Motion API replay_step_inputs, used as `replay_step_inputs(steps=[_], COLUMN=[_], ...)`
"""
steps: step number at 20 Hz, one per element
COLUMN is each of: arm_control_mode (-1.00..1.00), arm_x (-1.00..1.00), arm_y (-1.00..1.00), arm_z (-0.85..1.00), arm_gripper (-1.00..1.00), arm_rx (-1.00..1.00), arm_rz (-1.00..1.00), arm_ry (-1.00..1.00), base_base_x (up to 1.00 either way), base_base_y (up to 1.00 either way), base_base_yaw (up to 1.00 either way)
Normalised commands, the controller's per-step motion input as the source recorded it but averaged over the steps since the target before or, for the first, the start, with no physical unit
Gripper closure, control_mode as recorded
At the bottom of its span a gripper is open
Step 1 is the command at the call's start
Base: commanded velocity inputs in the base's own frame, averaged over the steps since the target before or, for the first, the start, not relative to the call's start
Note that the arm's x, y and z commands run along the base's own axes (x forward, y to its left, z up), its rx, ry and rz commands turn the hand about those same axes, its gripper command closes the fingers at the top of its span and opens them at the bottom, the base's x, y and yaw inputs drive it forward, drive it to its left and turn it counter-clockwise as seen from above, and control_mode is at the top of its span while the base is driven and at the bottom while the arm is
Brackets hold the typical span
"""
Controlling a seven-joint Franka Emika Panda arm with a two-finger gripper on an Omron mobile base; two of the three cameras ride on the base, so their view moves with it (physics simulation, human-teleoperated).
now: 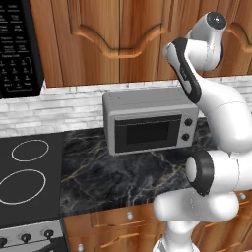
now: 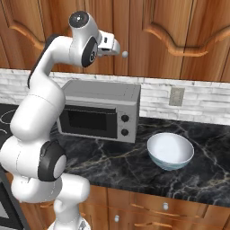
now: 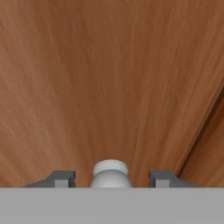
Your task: Open the cabinet and setup a tea strainer by placing it in the bowl upright.
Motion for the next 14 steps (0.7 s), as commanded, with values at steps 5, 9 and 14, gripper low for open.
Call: replay_step_inputs(steps=[5, 9, 14], arm_control_mode=[-1.0, -1.0, -1.0], arm_x=[0.0, -0.03, -0.42], arm_y=[0.0, 0.0, 0.0], arm_z=[0.0, 0.0, 0.06], arm_gripper=[1.0, 1.0, 1.0], arm_rx=[0.0, 0.0, 0.0], arm_rz=[0.0, 0.0, -0.08], arm_ry=[0.0, 0.0, -0.07], base_base_x=[0.0, 0.0, 0.0], base_base_y=[0.0, 0.0, 0.0], base_base_yaw=[0.0, 0.0, 0.0])
